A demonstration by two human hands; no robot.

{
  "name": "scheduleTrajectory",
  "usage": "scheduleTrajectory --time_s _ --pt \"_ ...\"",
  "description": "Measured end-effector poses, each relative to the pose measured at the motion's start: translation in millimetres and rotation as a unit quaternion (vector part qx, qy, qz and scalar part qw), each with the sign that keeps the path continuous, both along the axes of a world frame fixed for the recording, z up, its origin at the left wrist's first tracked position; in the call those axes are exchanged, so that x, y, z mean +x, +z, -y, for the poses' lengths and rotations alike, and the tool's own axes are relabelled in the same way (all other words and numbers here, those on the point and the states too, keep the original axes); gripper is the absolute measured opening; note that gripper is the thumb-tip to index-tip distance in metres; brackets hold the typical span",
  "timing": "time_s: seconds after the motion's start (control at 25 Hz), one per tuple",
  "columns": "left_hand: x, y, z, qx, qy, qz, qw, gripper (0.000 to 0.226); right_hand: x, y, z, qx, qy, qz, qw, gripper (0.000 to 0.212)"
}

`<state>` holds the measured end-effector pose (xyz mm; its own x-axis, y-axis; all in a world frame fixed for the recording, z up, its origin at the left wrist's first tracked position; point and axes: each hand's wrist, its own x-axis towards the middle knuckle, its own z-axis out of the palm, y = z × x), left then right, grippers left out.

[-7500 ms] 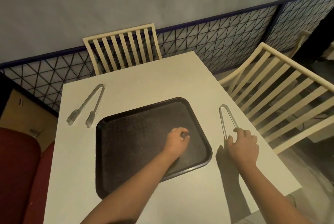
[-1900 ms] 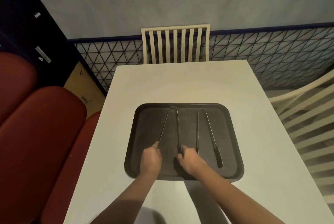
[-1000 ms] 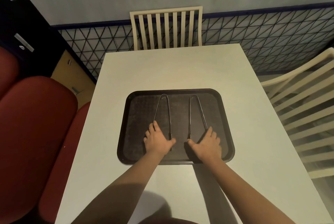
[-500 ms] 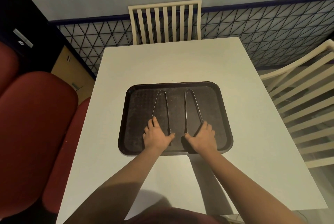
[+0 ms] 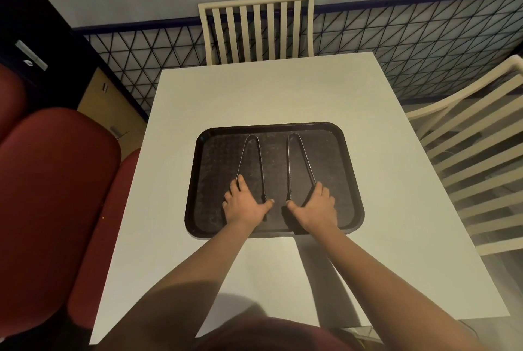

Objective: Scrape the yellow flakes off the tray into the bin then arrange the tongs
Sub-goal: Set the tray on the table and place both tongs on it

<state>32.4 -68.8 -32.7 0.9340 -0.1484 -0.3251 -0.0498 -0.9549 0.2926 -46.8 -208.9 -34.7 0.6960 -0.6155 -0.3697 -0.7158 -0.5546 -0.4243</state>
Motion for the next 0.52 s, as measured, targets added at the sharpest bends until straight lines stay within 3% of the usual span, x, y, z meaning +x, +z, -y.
scheduleTrajectory --time_s 0.16,0.52 --pt "-3 -1 -6 -0.012 0.039 0.009 0.999 0.101 -6 -4 -5 -0.011 -0.002 0.003 1.0 0.104" --pt "-7 -1 -9 -0.031 0.028 -0.01 0.999 0.099 -5 -5 -4 -0.004 -0.011 0.015 1.0 0.102"
